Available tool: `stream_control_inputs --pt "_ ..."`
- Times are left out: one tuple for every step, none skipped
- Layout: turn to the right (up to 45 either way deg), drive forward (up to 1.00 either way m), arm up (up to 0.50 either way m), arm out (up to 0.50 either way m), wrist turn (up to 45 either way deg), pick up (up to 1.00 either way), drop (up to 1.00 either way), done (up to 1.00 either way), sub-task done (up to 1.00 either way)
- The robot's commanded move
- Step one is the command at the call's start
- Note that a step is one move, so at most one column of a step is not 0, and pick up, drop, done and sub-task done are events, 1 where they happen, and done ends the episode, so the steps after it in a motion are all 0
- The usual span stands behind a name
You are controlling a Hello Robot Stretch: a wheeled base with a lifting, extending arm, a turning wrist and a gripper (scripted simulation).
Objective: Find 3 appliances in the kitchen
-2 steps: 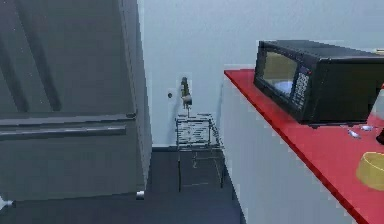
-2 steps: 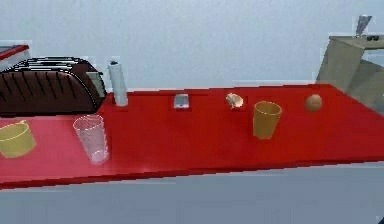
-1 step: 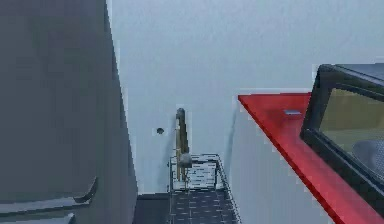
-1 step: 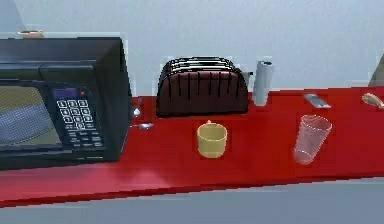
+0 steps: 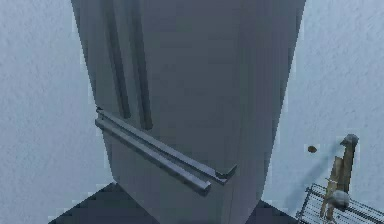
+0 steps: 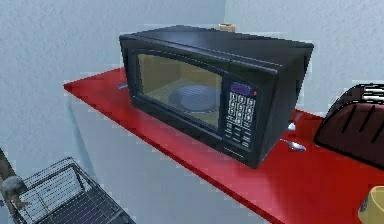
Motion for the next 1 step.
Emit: stream_control_inputs --pt "0.0 0.00 0.00 0.00 0.0 0.00 0.00 1.00 0.00"
